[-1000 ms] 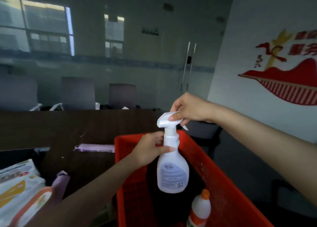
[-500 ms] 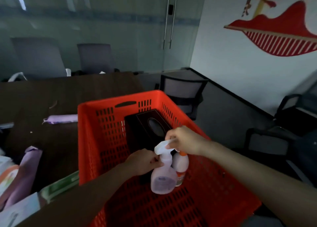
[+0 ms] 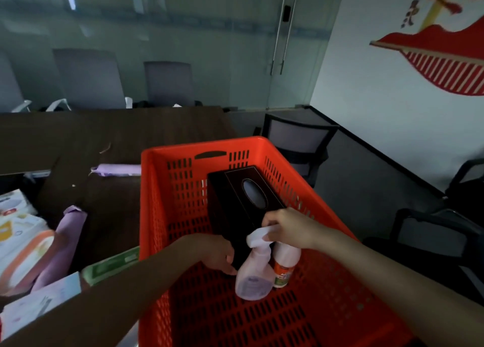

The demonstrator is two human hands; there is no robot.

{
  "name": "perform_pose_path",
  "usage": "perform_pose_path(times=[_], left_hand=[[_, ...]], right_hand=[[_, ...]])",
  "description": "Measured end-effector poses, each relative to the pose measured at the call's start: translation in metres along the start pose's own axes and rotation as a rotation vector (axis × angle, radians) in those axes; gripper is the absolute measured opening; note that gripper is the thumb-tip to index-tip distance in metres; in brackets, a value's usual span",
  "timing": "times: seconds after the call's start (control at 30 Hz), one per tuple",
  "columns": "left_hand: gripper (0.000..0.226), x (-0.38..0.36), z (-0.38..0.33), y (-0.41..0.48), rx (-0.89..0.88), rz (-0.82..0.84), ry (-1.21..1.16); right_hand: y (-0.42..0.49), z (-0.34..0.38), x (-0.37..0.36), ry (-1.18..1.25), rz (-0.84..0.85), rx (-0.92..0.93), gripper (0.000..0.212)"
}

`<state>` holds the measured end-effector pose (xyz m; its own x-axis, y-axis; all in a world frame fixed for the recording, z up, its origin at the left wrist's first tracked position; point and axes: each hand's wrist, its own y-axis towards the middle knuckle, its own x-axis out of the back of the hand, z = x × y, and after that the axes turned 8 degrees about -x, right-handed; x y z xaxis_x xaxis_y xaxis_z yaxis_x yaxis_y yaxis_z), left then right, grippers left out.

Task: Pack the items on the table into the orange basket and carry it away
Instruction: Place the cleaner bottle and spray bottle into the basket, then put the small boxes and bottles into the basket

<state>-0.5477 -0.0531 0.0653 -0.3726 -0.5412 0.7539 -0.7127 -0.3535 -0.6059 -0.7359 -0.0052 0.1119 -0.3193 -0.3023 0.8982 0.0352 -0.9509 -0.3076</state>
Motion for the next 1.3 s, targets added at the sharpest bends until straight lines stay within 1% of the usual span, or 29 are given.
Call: perform_pose_path(times=[0.07,0.1,0.17,0.2,0.27,0.3,0.33,0.37,0.43,0.47,0.53,0.6,0.63,0.7,0.73,0.77,0.8,0.83,0.87,0.93,1.0,1.07,1.13,1.17,1.23,1.3], left_hand=[[0.053,0.011,-0.001,-0.019,-0.004,0.005,0.014],[0.052,0.017,0.0,-0.032,-0.017,-0.031,0.005],[0.048,0.033,0.001,-0.058,-0.05,-0.137,-0.047],[0.046,0.039,0.004,-0.077,-0.048,-0.215,-0.09],[0.044,0.048,0.011,-0.11,-0.024,-0.347,-0.186],[0.043,0.051,0.014,-0.127,-0.011,-0.396,-0.217],[0.042,0.053,0.016,-0.141,-0.001,-0.435,-0.247],[0.042,0.046,0.025,-0.163,0.04,-0.481,-0.275],[0.04,0.039,0.034,-0.189,0.09,-0.535,-0.311],[0.04,0.033,0.038,-0.199,0.11,-0.555,-0.317],[0.042,0.008,0.057,-0.22,0.2,-0.594,-0.353],[0.045,-0.028,0.081,-0.237,0.348,-0.617,-0.419],[0.047,-0.045,0.093,-0.24,0.44,-0.623,-0.451],[0.058,-0.088,0.115,-0.25,0.58,-0.723,-0.549],[0.065,-0.109,0.124,-0.251,0.608,-0.778,-0.596],[0.065,-0.129,0.13,-0.254,0.668,-0.796,-0.664],[0.057,-0.149,0.137,-0.252,0.733,-0.81,-0.739],[0.048,-0.165,0.141,-0.25,0.801,-0.824,-0.865],[0.038,-0.182,0.146,-0.248,0.819,-0.859,-1.045],[0.019,-0.201,0.146,-0.246,0.787,-0.927,-1.414],[0.011,-0.209,0.138,-0.246,0.733,-0.949,-1.632],[0.015,-0.214,0.131,-0.24,0.685,-0.966,-1.73],[0.022,-0.211,0.124,-0.233,0.688,-1.038,-1.764],[0.026,-0.211,0.123,-0.231,0.718,-1.073,-1.771],[0.033,-0.207,0.122,-0.228,0.769,-1.11,-1.728],[0.035,-0.203,0.122,-0.226,0.757,-1.129,-1.661]], right_hand=[[-0.001,0.003,0.008,-0.102,0.072,-0.001,0.029],[0.0,0.009,0.014,-0.166,0.073,0.007,0.034],[0.0,0.024,0.03,-0.217,-0.017,0.024,0.035],[0.0,0.038,0.037,-0.187,-0.079,0.04,0.032],[0.004,0.07,0.046,-0.049,-0.193,0.083,0.022],[0.005,0.087,0.048,0.02,-0.234,0.115,0.019],[0.005,0.103,0.048,0.086,-0.235,0.146,0.015],[0.007,0.13,0.044,0.154,-0.195,0.198,0.011],[0.008,0.163,0.035,0.283,-0.09,0.236,0.004],[0.008,0.177,0.029,0.316,-0.054,0.252,0.004],[0.012,0.21,0.011,0.302,-0.001,0.301,0.002],[0.018,0.243,-0.014,0.249,0.078,0.318,0.015],[0.021,0.252,-0.024,0.239,0.128,0.294,0.023],[0.03,0.277,-0.052,0.179,0.242,0.236,0.037],[0.034,0.287,-0.065,0.132,0.263,0.205,0.043],[0.039,0.297,-0.08,0.078,0.273,0.184,0.048],[0.043,0.305,-0.093,0.02,0.262,0.16,0.052],[0.047,0.312,-0.105,-0.023,0.252,0.119,0.055],[0.049,0.318,-0.118,-0.042,0.262,0.063,0.056],[0.055,0.324,-0.145,-0.002,0.334,-0.074,0.052],[0.057,0.326,-0.172,0.084,0.427,-0.183,0.046],[0.059,0.328,-0.193,0.215,0.486,-0.243,0.043],[0.057,0.332,-0.201,0.341,0.49,-0.284,0.038],[0.058,0.332,-0.203,0.395,0.48,-0.3,0.034],[0.055,0.33,-0.201,0.511,0.488,-0.344,0.029],[0.056,0.327,-0.201,0.632,0.499,-0.398,0.032]])
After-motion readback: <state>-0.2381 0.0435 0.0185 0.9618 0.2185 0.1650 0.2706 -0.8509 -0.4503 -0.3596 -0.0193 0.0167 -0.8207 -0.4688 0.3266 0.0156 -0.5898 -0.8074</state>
